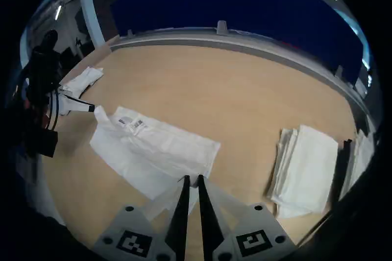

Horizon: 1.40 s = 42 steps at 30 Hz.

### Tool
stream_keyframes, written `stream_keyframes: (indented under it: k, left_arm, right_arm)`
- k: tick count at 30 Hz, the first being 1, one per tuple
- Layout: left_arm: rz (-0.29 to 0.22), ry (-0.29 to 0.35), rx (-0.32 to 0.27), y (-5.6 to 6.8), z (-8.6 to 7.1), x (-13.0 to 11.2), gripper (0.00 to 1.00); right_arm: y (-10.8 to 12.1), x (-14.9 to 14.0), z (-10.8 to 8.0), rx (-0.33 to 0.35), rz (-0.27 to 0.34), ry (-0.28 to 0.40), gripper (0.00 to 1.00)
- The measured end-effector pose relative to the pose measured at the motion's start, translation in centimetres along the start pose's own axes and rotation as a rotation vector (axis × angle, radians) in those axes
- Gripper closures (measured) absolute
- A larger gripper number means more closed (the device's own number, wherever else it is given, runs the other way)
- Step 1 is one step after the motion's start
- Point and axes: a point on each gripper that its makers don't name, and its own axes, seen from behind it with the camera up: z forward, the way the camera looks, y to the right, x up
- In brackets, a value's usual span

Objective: Fold towel

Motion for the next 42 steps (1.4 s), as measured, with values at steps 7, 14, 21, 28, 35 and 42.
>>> stream_keyframes:
  k: [7,14,21,28,35,42]
  left_arm:
    - [-0.004,-0.005,0.021,-0.7,1.6,-0.4,0.94]
    - [-0.026,-0.007,0.055,-1.7,2.4,-0.4,0.78]
    - [-0.026,0.006,0.095,-2.8,2.2,0.0,0.32]
    - [-0.016,0.03,0.111,-3.1,1.6,0.5,0.11]
    - [-0.009,0.037,0.115,-2.9,1.2,0.5,0.11]
    - [-0.005,0.051,0.127,-3.1,0.5,0.6,0.11]
  right_arm:
    - [0.4,0.3,1.4,-0.026,0.009,-0.003,0.85]
    - [1.1,0.3,2.5,-0.055,0.006,-0.007,0.83]
    - [2.2,1.2,2.9,-0.11,0.008,0.023,0.39]
    - [2.4,1.8,2.5,-0.112,-0.003,0.048,0.07]
    - [2.2,1.8,2.2,-0.109,-0.012,0.057,0.0]
    - [1.8,1.8,1.7,-0.098,-0.02,0.059,0.0]
